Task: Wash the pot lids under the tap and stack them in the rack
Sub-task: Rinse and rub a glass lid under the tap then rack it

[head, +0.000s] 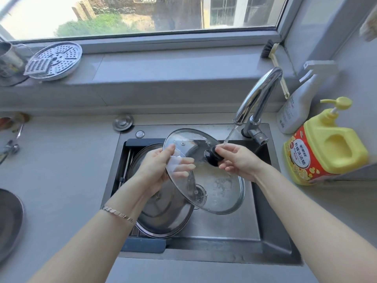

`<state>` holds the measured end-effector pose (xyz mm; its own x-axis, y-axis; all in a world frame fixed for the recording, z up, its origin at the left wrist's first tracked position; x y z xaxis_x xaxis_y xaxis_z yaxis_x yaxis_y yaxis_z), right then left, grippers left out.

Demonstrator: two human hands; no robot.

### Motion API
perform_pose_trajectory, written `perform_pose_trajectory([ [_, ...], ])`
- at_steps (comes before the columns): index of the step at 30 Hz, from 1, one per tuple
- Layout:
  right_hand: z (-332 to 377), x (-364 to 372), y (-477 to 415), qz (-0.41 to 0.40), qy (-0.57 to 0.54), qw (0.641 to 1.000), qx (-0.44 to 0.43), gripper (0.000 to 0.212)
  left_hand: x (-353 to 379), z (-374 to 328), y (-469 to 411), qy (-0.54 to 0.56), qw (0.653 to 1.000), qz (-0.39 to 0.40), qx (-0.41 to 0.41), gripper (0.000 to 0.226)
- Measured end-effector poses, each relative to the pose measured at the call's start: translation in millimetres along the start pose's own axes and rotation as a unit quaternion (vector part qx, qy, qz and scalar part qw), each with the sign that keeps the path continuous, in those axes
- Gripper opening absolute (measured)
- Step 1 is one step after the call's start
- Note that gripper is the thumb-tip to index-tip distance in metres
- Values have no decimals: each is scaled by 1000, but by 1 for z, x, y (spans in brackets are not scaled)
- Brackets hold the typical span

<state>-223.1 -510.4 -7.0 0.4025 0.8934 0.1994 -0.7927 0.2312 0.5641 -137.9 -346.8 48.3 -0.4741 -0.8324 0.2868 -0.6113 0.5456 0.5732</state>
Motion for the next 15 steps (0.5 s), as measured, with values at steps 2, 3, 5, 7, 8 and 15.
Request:
perform_pose_trajectory([
  [2,0,-2,4,35,-23,999,7,10,1,0,-1,-3,1000,4,-6,30],
  [3,0,-2,5,43,-15,999,6,10,1,1,-2,-6,1000,6,-7,30],
  [5,0,-3,4,18,49,999,2,3,2,4,-3,-12,1000,9,-9,29],
  [7,1,-5,-2,-53,116,992,-7,22,2,8,-6,-14,1000,6,-7,28],
  [8,1,-6,-5,-91,125,988,-11,31,2,9,-8,-12,1000,3,-5,28],
  [15,-1,-6,-10,-136,127,981,-59,20,9,4,-22,-34,999,-1,20,26],
])
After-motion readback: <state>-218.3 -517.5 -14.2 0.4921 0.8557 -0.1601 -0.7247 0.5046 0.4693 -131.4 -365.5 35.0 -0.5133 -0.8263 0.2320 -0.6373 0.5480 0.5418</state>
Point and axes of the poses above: each hand's wrist, its own y-axis away from the middle knuckle, its own x-axis out of the palm, z = x × y, the point moved 6 cm from there along -y, towards the middle knuckle, and after that the axes turned 4 degrees about y, right-handed, at the moved point
